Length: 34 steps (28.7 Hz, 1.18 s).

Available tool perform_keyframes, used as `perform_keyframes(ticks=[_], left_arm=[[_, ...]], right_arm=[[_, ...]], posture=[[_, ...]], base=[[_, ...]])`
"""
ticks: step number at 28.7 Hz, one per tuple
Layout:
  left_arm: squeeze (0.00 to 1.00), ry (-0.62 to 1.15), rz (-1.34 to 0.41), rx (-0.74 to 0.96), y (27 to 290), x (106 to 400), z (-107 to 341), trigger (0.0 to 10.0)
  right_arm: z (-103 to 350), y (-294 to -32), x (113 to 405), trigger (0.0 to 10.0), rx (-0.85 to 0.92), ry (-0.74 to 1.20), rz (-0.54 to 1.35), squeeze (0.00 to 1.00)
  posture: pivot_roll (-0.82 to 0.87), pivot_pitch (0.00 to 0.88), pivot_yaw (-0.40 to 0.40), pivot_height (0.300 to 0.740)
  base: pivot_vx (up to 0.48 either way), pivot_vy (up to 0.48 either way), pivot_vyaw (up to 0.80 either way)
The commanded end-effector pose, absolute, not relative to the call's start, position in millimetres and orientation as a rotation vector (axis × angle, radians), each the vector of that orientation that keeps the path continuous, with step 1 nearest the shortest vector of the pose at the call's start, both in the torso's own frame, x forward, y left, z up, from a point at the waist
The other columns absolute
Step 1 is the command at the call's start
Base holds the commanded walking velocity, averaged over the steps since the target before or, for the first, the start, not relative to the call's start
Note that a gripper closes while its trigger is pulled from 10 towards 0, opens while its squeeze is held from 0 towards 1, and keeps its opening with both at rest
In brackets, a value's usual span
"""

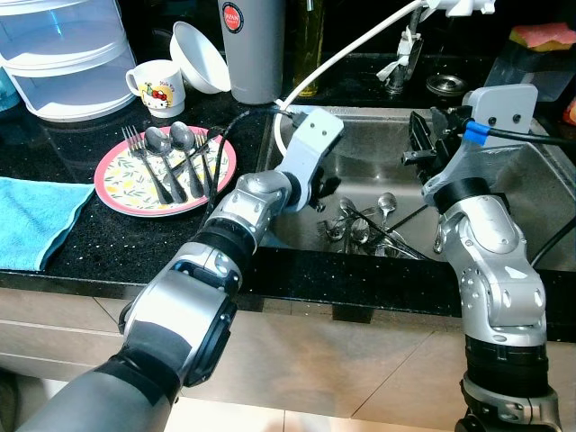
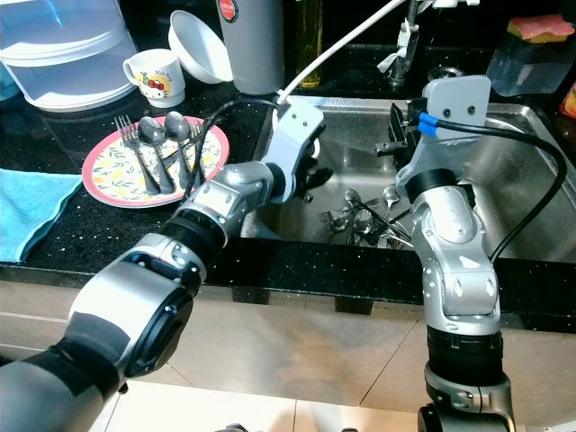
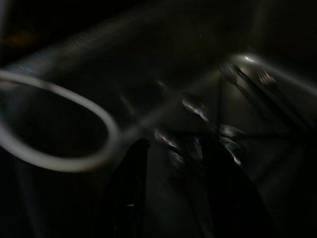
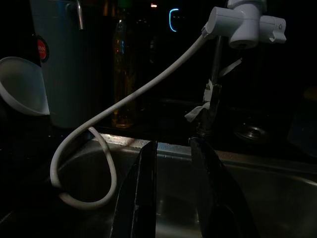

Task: Kitchen organization

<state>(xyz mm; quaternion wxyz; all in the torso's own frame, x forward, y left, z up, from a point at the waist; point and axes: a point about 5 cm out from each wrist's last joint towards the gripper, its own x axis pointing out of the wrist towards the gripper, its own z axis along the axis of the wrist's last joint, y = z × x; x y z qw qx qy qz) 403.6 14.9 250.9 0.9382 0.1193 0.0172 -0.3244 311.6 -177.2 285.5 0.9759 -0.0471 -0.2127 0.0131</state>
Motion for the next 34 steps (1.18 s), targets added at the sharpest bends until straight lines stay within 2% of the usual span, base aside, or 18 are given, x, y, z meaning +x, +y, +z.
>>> perform_keyframes(ticks=[1, 4, 8, 18, 28, 34], left_arm=[[0.0, 0.0, -0.559, 0.242, 26, 409, 262, 10.0], [0.0, 0.034, -0.232, 0.15, 57, 420, 269, 10.0], [0.0, 0.098, -0.067, 0.121, 80, 424, 262, 10.0], [0.0, 0.088, 0.124, 0.123, 115, 428, 268, 10.0], [0.0, 0.137, 0.211, 0.087, 128, 428, 265, 10.0], [0.0, 0.161, 0.296, 0.002, 137, 427, 263, 10.0]], right_arm=[[288, -177, 309, 10.0, -0.094, -0.443, 0.028, 0.0], [288, -173, 310, 10.0, -0.087, -0.441, 0.033, 0.0], [288, -171, 313, 10.0, -0.092, -0.433, 0.048, 0.0], [288, -172, 315, 10.0, -0.089, -0.435, 0.046, 0.0], [286, -172, 313, 10.0, -0.085, -0.431, 0.043, 0.0], [286, -172, 314, 10.0, -0.085, -0.431, 0.042, 0.0]], posture=[[-0.06, 0.081, 0.045, 0.74], [-0.07, 0.088, 0.026, 0.74], [-0.07, 0.09, 0.012, 0.74], [-0.06, 0.091, 0.019, 0.74], [-0.05, 0.09, 0.024, 0.74], [-0.05, 0.09, 0.025, 0.74]], base=[[0.0, 0.0, 0.0], [0.0, 0.0, 0.0], [0.0, 0.0, 0.0], [0.0, 0.0, 0.0], [0.0, 0.0, 0.0], [0.0, 0.0, 0.0]])
